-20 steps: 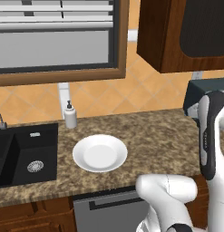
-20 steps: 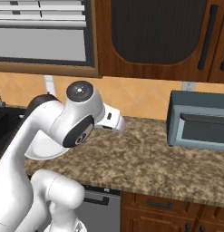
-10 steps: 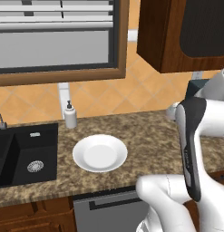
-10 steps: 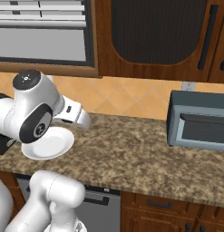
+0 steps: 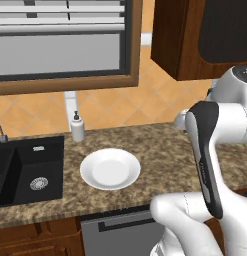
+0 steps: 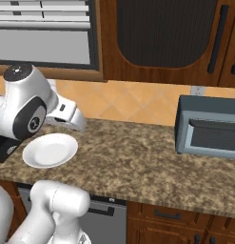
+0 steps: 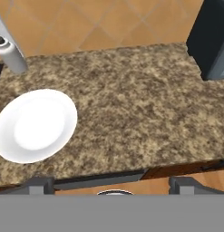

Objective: Pick up the kebab skewer and baguette bread, and place them inside the toaster oven. Close the toaster oven door and start by setting the timer.

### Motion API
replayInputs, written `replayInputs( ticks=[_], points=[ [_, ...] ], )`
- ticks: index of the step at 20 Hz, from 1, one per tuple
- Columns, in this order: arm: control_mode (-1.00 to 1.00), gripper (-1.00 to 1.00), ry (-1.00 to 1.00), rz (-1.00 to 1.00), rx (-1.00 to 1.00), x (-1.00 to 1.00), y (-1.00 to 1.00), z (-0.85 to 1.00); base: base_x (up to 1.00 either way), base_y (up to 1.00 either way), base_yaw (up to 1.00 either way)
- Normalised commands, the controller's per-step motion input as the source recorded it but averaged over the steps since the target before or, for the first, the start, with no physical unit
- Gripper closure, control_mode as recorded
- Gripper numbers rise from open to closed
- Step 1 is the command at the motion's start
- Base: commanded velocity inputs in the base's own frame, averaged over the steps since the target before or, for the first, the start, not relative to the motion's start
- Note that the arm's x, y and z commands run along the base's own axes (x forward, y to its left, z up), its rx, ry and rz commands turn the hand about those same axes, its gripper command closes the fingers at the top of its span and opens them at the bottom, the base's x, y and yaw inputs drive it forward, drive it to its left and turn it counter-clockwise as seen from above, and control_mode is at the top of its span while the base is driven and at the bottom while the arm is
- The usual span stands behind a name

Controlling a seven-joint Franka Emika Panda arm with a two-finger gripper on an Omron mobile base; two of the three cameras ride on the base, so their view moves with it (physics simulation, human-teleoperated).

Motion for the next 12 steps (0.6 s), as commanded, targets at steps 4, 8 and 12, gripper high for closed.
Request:
replayInputs(
  ticks=[4, 8, 12],
  points=[
    [-1.0, -1.0, 0.02, 0.0, -0.03, 0.0, 0.37, 0.0, 0.0, 0.0, 0.0],
    [1.0, -1.0, 0.01, 0.0, 0.0, 0.0, 0.09, 0.0, 0.0, 0.0, 0.0],
    [1.0, -1.0, 0.0, 0.0, 0.0, 0.0, 0.0, 0.0, -0.3, -0.17, 0.0]
  ],
)
